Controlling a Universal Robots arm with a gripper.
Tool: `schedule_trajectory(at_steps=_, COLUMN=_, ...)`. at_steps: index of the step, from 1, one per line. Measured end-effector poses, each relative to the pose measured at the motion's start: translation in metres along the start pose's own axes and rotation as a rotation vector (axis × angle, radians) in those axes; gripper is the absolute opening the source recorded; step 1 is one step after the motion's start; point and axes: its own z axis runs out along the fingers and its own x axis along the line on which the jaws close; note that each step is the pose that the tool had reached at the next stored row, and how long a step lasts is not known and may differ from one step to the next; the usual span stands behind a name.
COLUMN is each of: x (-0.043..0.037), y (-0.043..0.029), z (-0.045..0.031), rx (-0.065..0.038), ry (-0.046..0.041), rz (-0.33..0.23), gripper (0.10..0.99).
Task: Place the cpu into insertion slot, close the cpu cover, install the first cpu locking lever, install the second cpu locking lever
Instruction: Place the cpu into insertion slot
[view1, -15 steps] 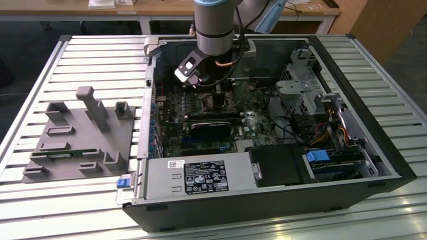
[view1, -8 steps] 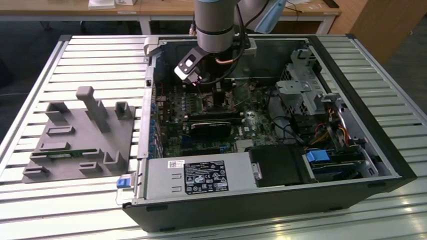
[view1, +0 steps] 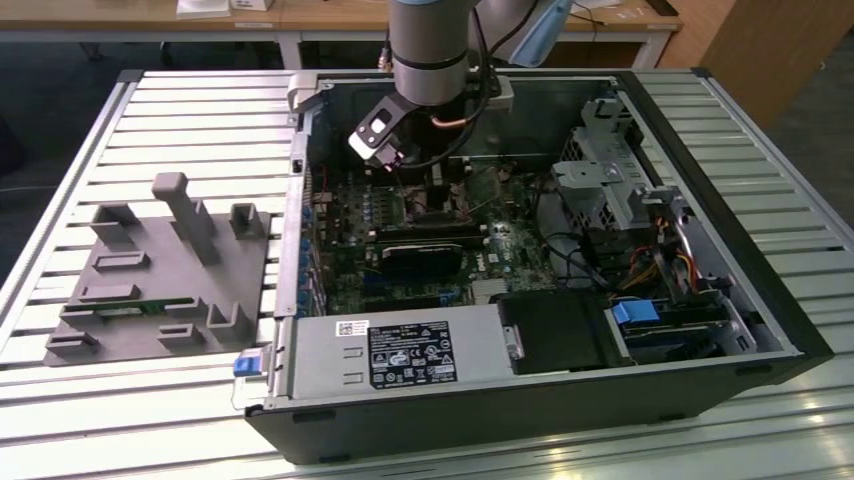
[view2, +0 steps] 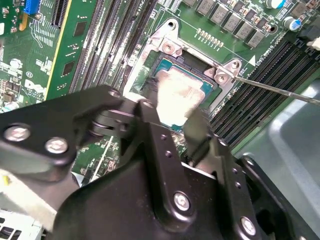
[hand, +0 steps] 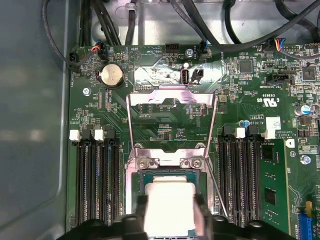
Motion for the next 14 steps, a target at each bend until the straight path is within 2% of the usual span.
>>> schedule_trajectory(at_steps=1, x=0.0, y=0.0, z=0.0, rx=0.0, ry=0.0, rz=0.0, gripper=0.416)
schedule_trajectory(at_steps=2, x=0.0, y=0.0, z=-0.0001, rx=0.0, ry=0.0, rz=0.0, gripper=0.416)
schedule_trajectory(at_steps=4, x=0.0, y=0.0, z=-0.0001, rx=0.0, ry=0.0, rz=0.0, gripper=0.298)
schedule_trajectory(at_steps=5, x=0.0, y=0.0, z=-0.0001, rx=0.0, ry=0.0, rz=0.0, gripper=0.298)
schedule_trajectory(at_steps=7, x=0.0, y=0.0, z=-0.0002, rx=0.0, ry=0.0, rz=0.0, gripper=0.18)
schedule_trajectory(at_steps=8, x=0.0, y=0.0, z=-0.0002, rx=0.0, ry=0.0, rz=0.0, gripper=0.18)
schedule_trajectory(at_steps=9, x=0.0, y=0.0, z=-0.0002, rx=0.0, ry=0.0, rz=0.0, gripper=0.122)
schedule_trajectory(at_steps=14, x=0.0, y=0.0, z=-0.0004, rx=0.0, ry=0.0, rz=0.0, gripper=0.106)
